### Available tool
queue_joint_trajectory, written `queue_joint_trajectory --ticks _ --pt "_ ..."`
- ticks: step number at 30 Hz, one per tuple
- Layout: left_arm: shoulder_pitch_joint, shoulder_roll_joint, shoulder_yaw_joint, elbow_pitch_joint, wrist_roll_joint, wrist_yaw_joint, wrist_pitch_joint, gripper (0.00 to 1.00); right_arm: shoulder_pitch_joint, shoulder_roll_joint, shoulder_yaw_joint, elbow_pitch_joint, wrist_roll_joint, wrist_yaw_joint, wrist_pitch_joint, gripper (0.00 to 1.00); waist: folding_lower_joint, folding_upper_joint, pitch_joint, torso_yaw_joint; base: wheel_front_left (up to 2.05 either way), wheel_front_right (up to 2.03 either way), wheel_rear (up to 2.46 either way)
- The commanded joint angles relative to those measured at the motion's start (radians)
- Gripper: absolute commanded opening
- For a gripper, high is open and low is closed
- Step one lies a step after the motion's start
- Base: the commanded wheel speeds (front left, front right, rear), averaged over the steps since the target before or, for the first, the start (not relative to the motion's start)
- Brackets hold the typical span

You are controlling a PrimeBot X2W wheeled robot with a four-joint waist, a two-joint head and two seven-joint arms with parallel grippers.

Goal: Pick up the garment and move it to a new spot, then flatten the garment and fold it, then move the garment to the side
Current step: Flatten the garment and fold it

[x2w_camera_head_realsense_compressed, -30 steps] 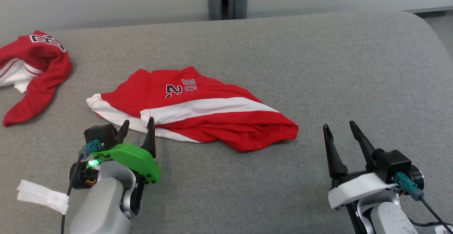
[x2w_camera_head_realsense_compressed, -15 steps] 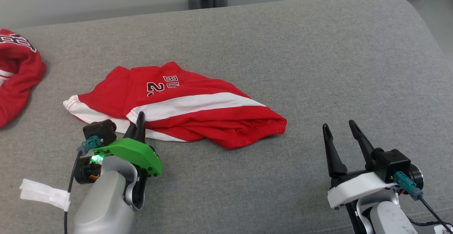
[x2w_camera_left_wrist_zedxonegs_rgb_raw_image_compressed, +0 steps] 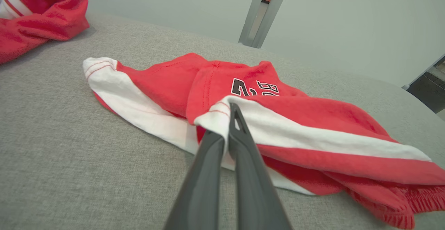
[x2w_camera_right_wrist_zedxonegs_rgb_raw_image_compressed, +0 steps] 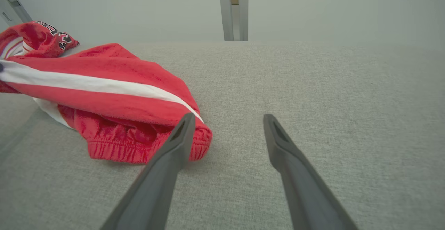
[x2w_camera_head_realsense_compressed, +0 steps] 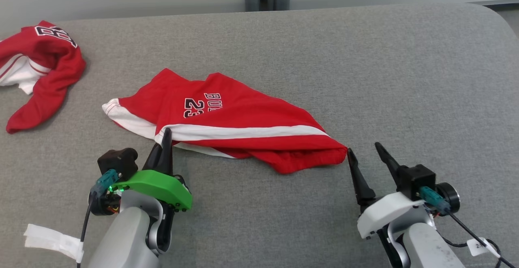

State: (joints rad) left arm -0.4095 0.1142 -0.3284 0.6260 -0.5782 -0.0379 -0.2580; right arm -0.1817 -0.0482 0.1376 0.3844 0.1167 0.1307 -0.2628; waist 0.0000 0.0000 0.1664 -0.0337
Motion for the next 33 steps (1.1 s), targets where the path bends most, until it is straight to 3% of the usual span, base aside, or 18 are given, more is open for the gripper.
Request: queue_joint_trajectory --ticks 1,8,9,10,11,12,20,33 --pt "0.018 0.008 -0.003 -0.019 0.006 0.007 -0.007 0.0 -0.036 -0.003 0.029 0.051 -0.018 0.0 0.005 1.0 0.0 0.0 0.002 0.028 0.0 0.0 0.0" --pt "0.044 0.004 -0.013 -0.092 0.002 0.024 0.006 0.0 -0.152 -0.004 0.103 0.269 -0.016 0.0 0.02 1.0 0.0 0.0 0.007 0.081 0.0 0.0 0.0" --pt "0.048 0.002 -0.016 -0.103 0.004 0.028 0.008 0.0 -0.165 -0.004 0.11 0.293 -0.011 0.0 0.018 0.48 0.0 0.0 0.006 0.087 0.0 0.0 0.0" --pt "0.051 0.004 -0.017 -0.11 0.004 0.03 0.009 0.0 -0.175 -0.004 0.113 0.31 -0.007 0.0 0.017 0.37 0.0 0.0 0.006 0.09 0.0 0.0 0.0" --pt "0.054 0.006 -0.018 -0.12 0.004 0.031 0.007 0.0 -0.19 -0.005 0.112 0.326 -0.003 0.0 0.014 0.15 0.0 0.0 0.005 0.094 0.0 0.0 0.0" --pt "0.055 0.007 -0.018 -0.127 0.003 0.031 0.007 0.0 -0.202 -0.004 0.108 0.334 -0.001 0.0 0.011 0.0 0.0 0.0 0.004 0.095 0.0 0.0 0.0" --pt "0.052 0.011 -0.024 -0.188 0.008 0.038 0.005 0.0 -0.284 -0.004 0.031 0.309 -0.059 0.0 -0.004 0.0 0.0 0.0 -0.015 0.068 0.0 0.0 0.0" --pt "0.018 -0.029 -0.066 -0.347 0.017 0.041 0.0 0.0 -0.302 -0.003 -0.215 0.054 -0.236 -0.001 -0.003 0.0 0.0 0.0 -0.035 -0.006 0.0 0.0 0.0"
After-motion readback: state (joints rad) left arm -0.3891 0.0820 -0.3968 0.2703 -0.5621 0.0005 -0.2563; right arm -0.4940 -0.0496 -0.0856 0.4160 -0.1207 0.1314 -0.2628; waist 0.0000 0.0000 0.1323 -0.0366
